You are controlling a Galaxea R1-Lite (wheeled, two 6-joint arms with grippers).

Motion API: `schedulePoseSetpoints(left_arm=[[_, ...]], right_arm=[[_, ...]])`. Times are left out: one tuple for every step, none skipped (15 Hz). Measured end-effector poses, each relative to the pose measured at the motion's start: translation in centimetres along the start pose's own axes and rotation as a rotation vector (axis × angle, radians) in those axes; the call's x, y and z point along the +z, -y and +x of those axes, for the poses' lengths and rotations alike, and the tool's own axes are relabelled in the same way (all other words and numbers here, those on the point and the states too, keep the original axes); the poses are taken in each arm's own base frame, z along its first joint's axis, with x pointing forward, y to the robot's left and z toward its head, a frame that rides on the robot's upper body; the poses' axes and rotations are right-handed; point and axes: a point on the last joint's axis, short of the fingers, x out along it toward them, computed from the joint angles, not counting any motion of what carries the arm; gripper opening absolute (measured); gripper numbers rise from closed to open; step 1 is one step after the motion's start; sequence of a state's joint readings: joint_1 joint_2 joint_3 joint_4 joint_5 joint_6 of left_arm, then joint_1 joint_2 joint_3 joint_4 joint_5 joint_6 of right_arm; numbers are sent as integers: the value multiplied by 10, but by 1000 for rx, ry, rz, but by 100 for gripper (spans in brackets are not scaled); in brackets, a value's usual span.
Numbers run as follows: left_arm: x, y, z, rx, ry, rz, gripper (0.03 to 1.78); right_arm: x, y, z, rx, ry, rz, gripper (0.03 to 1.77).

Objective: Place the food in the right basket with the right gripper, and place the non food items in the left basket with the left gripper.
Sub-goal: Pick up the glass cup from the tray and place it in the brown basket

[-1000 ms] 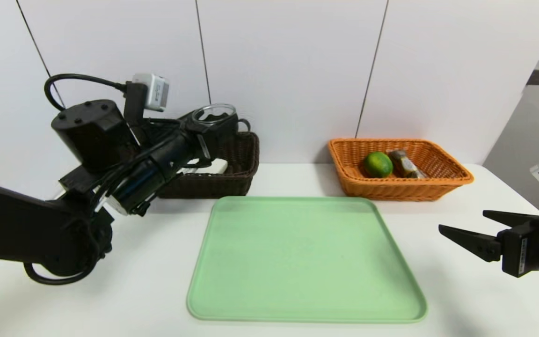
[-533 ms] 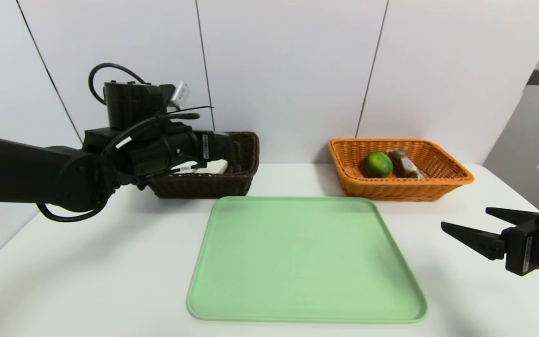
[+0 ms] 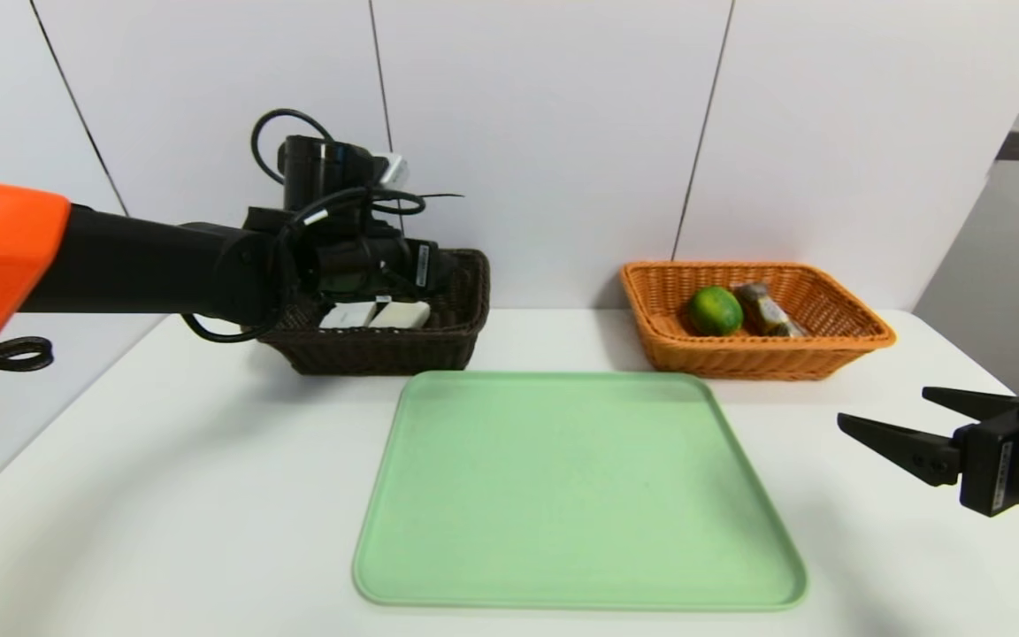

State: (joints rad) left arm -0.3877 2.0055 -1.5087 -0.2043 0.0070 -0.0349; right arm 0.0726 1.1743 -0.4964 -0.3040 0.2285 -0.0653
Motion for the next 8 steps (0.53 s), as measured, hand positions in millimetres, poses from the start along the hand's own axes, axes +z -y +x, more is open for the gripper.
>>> schedulePoseSetpoints(left_arm=[[-3,1,7,-2,-6,2,120],[-6,2,13,-1,-13,3,120],[-10,2,18,4,-20,3,120],[-13,2,23,6,-27,1,120],[-15,2,26,7,-26,2,120],[-17,2,30,9,-22,2,120],[-19,2,33,13,-21,2,120],[-22,2,35,15,-31,4,120]], right_arm=[[1,0,0,0,2,0,171],[1,0,0,0,4,-1,171],[3,0,0,0,6,-1,171],[3,0,1,0,7,-2,171],[3,0,1,0,7,-2,171],[3,0,1,0,6,-2,171],[3,0,2,1,5,-1,171],[3,1,2,2,4,-1,171]])
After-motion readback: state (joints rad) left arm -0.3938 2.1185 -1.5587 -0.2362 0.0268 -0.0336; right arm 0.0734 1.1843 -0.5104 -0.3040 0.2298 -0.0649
